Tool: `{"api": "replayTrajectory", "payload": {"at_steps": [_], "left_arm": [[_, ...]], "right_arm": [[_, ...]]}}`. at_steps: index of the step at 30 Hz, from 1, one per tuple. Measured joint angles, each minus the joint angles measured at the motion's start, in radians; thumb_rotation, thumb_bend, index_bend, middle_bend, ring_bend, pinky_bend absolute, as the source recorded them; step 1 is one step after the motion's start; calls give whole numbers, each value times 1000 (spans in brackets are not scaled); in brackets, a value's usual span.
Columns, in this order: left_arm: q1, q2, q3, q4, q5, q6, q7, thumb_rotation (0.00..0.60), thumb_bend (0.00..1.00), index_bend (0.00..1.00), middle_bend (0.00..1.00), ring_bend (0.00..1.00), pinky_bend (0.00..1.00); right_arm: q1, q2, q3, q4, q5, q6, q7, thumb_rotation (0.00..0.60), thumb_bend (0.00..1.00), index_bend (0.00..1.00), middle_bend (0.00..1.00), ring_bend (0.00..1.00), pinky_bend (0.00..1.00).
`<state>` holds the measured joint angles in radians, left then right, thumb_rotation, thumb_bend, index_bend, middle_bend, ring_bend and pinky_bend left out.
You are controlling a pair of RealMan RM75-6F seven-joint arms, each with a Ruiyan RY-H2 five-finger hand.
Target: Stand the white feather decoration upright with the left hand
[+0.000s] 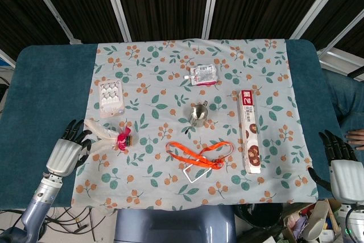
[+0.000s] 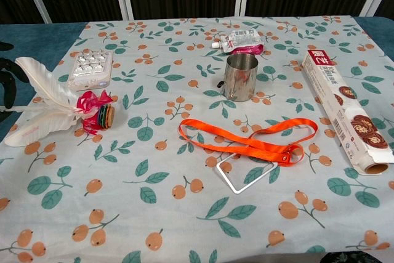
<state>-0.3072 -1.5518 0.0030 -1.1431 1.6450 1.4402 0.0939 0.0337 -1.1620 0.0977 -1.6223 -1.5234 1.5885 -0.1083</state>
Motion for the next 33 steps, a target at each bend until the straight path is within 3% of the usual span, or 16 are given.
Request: {"api": "replayTrajectory", "payload": {"at_steps": [33], "left_arm": [[-7,1,2,-4,2,2,-4,600,428,625,312,0,44]], "right_arm": [[-1,0,1,2,1,3,-2,600,134,83,45,103,159]]}}
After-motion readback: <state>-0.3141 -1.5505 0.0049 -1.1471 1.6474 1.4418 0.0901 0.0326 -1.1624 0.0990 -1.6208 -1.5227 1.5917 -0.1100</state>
